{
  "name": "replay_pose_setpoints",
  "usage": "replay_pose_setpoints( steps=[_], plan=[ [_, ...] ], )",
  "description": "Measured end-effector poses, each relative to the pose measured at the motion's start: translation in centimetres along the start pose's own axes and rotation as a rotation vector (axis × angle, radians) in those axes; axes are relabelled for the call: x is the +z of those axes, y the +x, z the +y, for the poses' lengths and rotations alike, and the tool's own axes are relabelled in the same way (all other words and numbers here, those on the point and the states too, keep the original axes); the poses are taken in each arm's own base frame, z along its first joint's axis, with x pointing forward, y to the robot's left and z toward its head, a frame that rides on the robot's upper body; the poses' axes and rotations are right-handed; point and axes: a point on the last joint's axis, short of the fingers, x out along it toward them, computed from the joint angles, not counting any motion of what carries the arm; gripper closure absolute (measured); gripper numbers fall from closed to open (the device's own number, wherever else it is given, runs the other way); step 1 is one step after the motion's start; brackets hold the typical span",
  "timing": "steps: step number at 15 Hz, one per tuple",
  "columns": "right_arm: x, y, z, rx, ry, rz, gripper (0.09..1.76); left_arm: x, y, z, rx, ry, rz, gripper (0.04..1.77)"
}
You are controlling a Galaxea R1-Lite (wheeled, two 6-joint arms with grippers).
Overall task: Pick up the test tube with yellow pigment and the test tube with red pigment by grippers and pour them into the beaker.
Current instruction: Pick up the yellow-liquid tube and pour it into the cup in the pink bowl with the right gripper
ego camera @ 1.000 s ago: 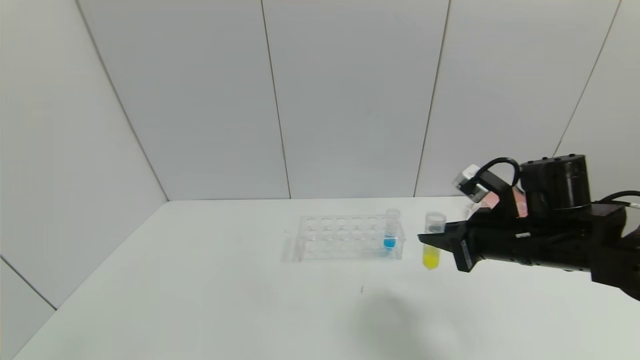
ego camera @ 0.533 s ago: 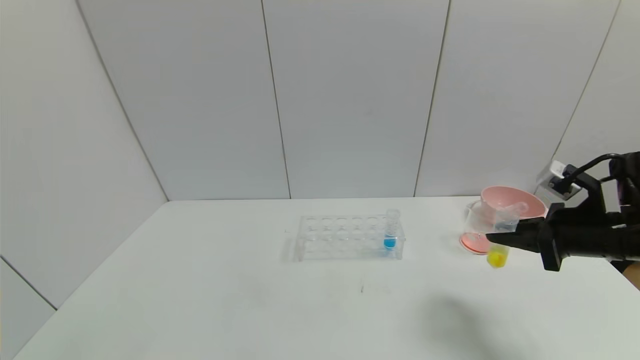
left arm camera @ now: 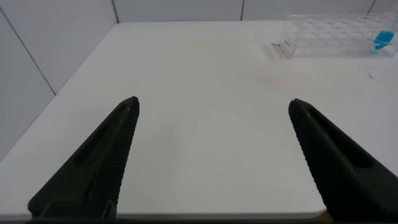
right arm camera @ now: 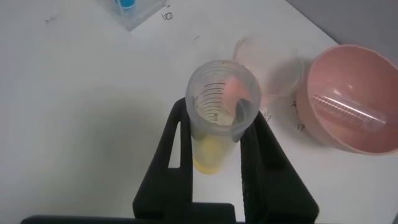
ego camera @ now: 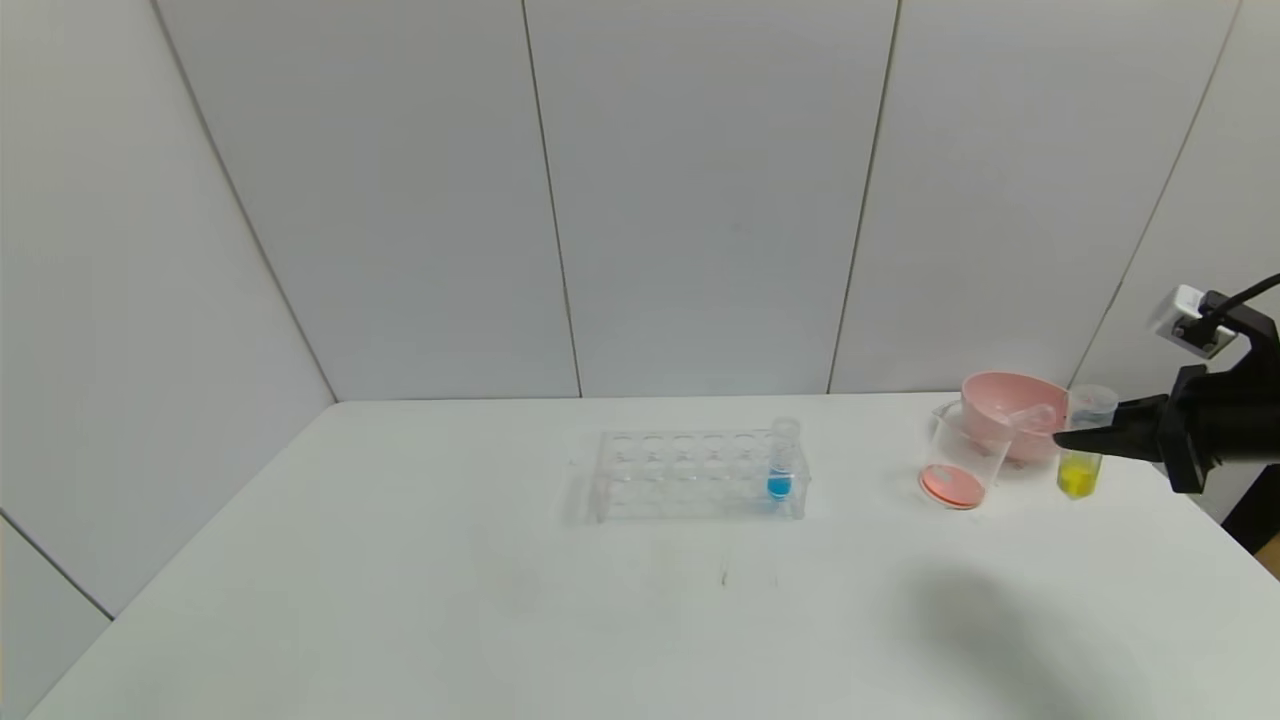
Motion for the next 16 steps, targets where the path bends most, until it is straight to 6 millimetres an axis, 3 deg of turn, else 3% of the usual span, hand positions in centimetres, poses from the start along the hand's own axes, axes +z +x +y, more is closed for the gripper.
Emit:
replay_pose_setpoints(
  steps=[4, 6, 10, 16],
  plan=[
    [0.3, 0.0, -3.6, -0.052, -0.021, 0.052, 1.35, 0.0, 0.0, 0.0, 0.0, 0.0, 0.0, 0.09],
    [0.3, 0.2, -4.9, -0.103, -0.048, 0.181, 1.35, 0.0, 0.0, 0.0, 0.0, 0.0, 0.0, 0.09],
    [1.2, 0.4, -6.1, -0.092, -0.134, 0.355, 1.35, 0.0, 0.0, 0.0, 0.0, 0.0, 0.0, 0.09],
    [3.4, 3.1, -7.5, -0.14, -0.234, 0.389, 1.35, 0.0, 0.0, 0.0, 0.0, 0.0, 0.0, 0.09]
  ],
)
